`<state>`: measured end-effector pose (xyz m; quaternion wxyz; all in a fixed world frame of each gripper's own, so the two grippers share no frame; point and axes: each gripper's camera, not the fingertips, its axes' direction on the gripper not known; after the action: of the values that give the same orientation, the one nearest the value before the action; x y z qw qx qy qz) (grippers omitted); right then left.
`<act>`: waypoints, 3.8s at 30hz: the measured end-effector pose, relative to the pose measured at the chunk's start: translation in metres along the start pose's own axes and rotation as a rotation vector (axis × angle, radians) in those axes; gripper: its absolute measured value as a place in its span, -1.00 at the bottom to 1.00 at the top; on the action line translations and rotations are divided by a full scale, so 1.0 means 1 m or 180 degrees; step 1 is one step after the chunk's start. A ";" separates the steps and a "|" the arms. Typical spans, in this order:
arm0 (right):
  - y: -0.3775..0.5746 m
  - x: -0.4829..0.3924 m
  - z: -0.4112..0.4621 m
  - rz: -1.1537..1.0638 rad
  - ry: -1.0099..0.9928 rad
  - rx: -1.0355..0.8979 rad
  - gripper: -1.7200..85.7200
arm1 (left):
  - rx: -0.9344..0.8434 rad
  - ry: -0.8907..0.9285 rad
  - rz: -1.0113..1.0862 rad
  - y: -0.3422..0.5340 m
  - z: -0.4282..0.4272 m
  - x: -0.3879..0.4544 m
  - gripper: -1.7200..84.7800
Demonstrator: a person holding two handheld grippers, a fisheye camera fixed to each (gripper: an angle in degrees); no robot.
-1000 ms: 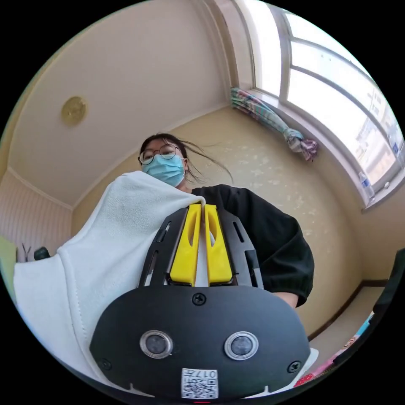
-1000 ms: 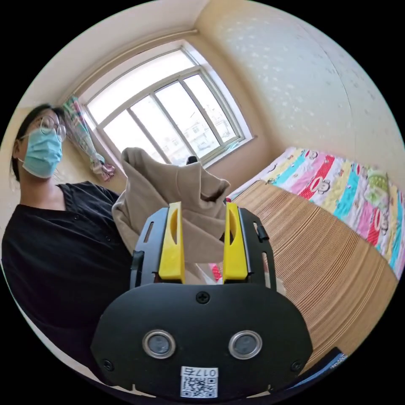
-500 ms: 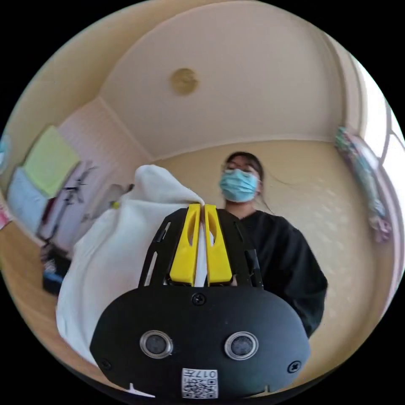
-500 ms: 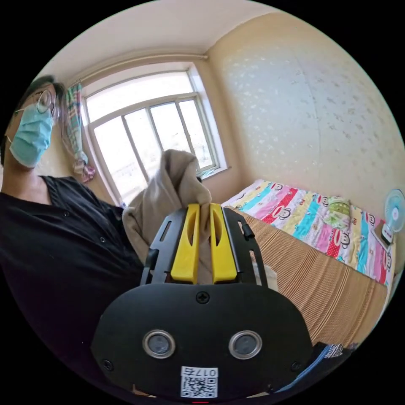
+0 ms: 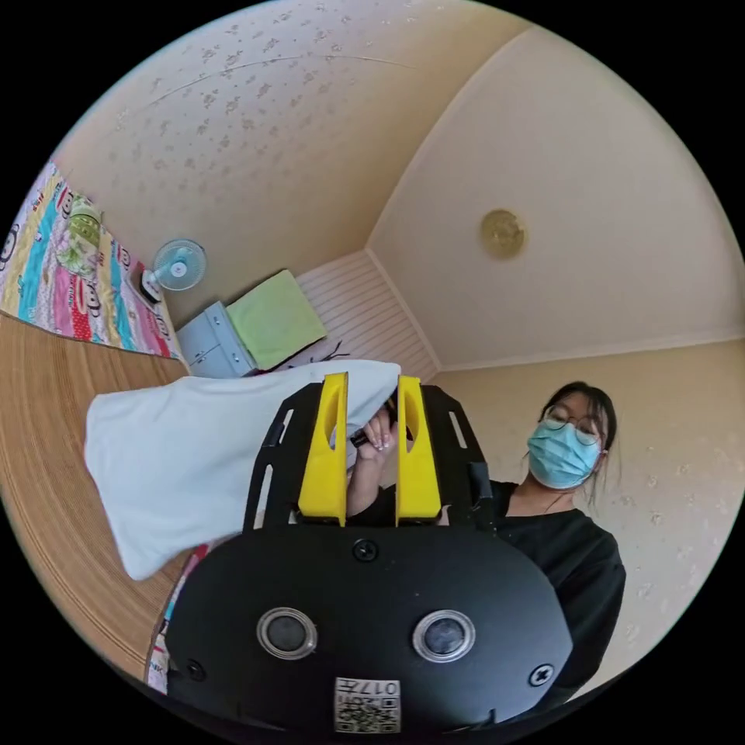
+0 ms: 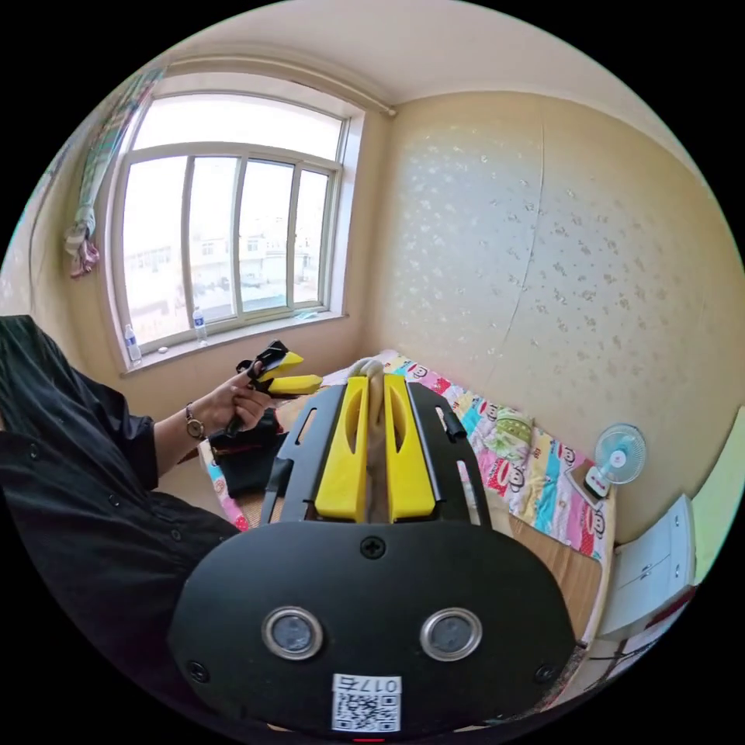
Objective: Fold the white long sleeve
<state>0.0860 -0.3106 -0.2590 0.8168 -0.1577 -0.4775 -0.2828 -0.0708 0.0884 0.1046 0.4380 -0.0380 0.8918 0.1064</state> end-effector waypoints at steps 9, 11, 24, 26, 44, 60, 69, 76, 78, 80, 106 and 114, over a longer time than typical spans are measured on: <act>-0.024 -0.005 0.037 0.0073 -0.0054 -0.0546 -0.90 | -0.0341 -0.0339 0.0226 0.034 0.057 0.009 -0.60; -0.022 0.001 0.045 0.0182 -0.0127 -0.0629 -0.91 | -0.0422 -0.0626 0.0301 0.046 0.066 0.016 -0.58; -0.045 0.006 0.054 0.0241 -0.0446 -0.0507 -0.90 | -0.0410 -0.1322 0.0454 0.117 0.107 0.054 -0.54; -0.049 0.002 0.056 0.0147 -0.0471 -0.0484 -0.90 | -0.0612 -0.1825 0.0485 0.131 0.124 0.067 -0.56; 0.144 0.111 0.030 0.0949 -0.1060 0.0103 -0.80 | -0.0271 -0.1518 0.1560 0.161 0.155 0.134 -0.87; 0.168 0.088 0.158 0.1073 -0.1241 -0.0904 -0.88 | 0.0446 -0.0862 0.2040 0.178 0.089 0.228 -0.97; 0.112 0.072 0.072 0.0821 -0.1075 -0.0476 -0.92 | -0.0148 -0.2723 0.1145 0.237 0.045 0.193 -0.96; 0.032 0.048 -0.020 0.0299 -0.0584 0.0196 -0.93 | -0.1199 -0.2697 0.0233 0.282 0.096 0.074 -0.77; 0.007 0.050 -0.070 0.0146 -0.0459 0.0486 -0.93 | -0.1489 -0.2687 0.0137 0.283 0.115 0.057 -0.67; -0.010 0.048 -0.103 -0.0017 -0.0377 0.0631 -0.93 | -0.1571 -0.2628 0.0196 0.278 0.134 0.047 -0.64; -0.139 0.186 -0.239 0.0666 -0.0608 0.1732 -0.92 | -0.0127 -0.2003 0.1915 0.113 0.166 0.246 -0.97; -0.243 0.389 0.000 0.1561 -0.0395 -0.0678 -0.89 | -0.0235 -0.2990 0.0732 -0.126 0.137 0.208 -0.95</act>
<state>0.0870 -0.6236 0.0761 0.8089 -0.3707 -0.4417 -0.1150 -0.0720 0.0012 -0.1606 0.7770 0.0975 0.5917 0.1914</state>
